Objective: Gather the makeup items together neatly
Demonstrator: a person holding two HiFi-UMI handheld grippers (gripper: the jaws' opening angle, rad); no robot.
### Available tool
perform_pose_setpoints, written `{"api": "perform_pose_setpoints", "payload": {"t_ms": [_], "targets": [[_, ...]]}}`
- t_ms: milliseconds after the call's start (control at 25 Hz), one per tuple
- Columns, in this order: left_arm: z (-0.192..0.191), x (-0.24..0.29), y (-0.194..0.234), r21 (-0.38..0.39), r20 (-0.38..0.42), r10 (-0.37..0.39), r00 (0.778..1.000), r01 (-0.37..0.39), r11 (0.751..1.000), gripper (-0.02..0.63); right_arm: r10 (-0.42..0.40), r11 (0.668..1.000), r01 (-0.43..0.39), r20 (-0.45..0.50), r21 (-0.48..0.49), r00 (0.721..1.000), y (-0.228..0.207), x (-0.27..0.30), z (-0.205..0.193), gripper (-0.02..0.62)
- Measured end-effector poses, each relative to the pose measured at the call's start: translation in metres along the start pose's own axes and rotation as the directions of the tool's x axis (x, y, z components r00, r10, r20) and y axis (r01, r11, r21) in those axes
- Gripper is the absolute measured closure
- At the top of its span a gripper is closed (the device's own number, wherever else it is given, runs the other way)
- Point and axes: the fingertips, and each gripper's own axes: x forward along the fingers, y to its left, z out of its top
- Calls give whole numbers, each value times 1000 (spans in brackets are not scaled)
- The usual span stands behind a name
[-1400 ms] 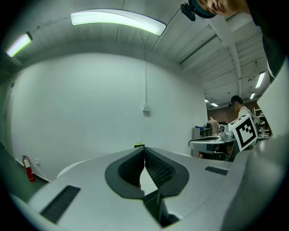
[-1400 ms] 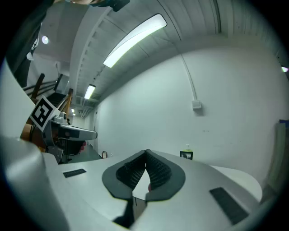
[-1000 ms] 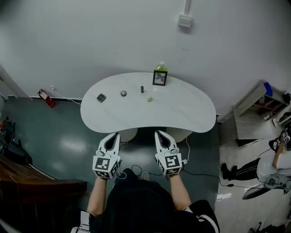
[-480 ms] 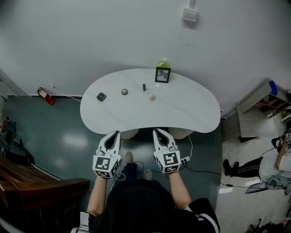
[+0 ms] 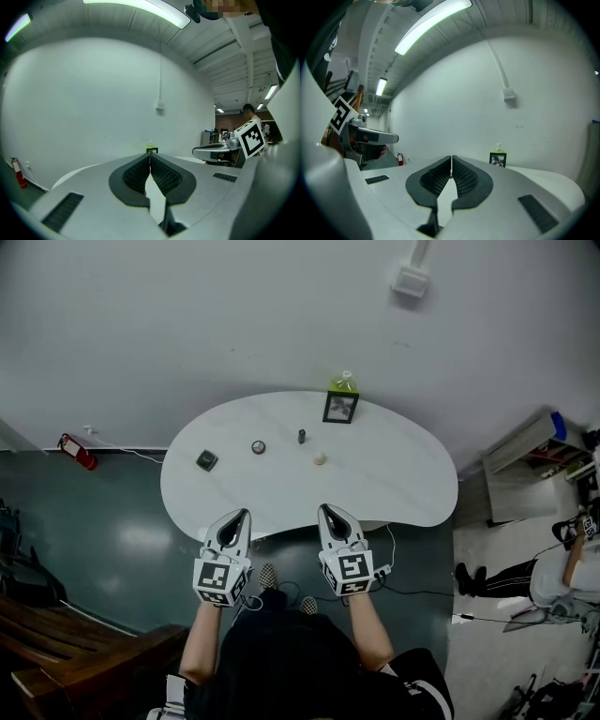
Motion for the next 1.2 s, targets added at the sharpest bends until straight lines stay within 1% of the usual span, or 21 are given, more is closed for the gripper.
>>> {"api": "perform_pose_setpoints", "payload": {"t_ms": [360,600,880,1040,1200], "targets": [[-3,39,70,-12,-17,-98,995,98,995,586,-101,995,102,-54,20,993,7,66,-1,565],[-13,60,95,-20,-37,-158,987,158,987,586,-155,988,156,-83,8,984,10,94,-8,565],[-29,89,108,-37,-68,-184,981,182,983,586,-149,989,145,-122,-36,981,6,127,-18,565],[-41,113,115,-33,-92,-184,979,182,983,586,-142,990,137,-135,-43,981,-12,151,-30,565],[-54,138,120,-47,-124,-162,979,158,986,586,-119,993,116,-156,-29,980,-33,178,-45,565]]}}
